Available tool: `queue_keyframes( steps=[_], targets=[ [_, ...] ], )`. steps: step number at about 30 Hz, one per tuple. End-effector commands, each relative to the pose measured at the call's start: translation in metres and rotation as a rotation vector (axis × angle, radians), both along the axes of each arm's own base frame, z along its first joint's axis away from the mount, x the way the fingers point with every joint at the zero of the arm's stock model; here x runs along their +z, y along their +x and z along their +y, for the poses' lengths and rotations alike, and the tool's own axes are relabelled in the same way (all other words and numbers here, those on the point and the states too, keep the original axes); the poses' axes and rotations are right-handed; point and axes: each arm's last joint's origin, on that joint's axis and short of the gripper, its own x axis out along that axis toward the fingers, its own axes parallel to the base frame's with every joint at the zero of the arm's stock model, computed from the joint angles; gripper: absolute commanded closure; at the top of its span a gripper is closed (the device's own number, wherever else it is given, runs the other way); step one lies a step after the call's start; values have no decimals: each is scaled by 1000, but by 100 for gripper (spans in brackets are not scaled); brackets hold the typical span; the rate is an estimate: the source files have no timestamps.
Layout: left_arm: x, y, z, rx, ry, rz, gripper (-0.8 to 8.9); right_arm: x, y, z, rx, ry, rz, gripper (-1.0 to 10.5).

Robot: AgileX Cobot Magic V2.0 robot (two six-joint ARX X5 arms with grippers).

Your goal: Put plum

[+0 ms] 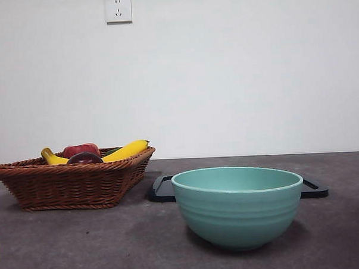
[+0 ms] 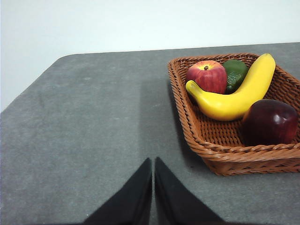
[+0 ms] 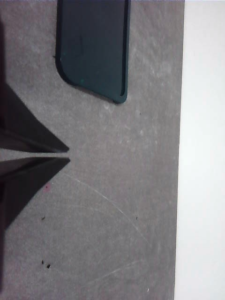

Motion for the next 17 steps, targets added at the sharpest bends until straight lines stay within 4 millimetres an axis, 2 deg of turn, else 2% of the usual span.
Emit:
queue_keyframes(
  steps=[1,17],
  targets=[
    [-8,1,0,1,14,28,805,-2,0,0,1,8,1,941],
    [-8,1,0,1,14,28,805,0,0,0,1,7,-11,941]
  ],
)
